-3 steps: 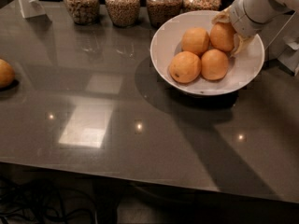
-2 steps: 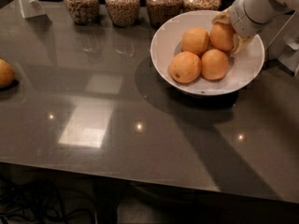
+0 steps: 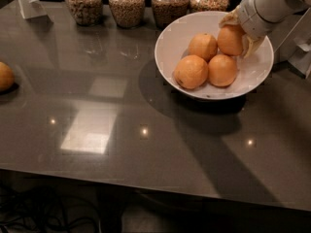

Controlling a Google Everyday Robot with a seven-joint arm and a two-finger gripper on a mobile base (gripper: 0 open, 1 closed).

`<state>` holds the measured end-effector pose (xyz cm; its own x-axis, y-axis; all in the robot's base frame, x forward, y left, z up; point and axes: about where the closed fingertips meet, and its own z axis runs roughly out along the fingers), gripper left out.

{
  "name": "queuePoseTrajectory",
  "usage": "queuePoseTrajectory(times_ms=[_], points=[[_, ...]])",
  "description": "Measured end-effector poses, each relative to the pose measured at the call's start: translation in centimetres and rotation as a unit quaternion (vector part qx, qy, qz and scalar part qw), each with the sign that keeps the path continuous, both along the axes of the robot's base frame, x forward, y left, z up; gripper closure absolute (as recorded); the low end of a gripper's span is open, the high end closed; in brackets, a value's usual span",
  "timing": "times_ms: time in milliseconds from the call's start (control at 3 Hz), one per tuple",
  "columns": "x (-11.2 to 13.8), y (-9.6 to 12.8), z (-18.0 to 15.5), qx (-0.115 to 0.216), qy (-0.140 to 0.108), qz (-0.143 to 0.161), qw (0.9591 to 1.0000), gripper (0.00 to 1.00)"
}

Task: Pick orange from white bowl

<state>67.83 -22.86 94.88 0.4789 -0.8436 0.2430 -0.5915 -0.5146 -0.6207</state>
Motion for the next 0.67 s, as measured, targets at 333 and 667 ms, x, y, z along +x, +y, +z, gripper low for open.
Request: queuePoseTrajectory(times_ms=[333,667], points=[[-1.6,0.8,2.3,0.005,-0.012,0.011,0.9998,1.0],[-4.6,1.5,4.6,0.029,-0.005,0.017,0.9994,1.0]])
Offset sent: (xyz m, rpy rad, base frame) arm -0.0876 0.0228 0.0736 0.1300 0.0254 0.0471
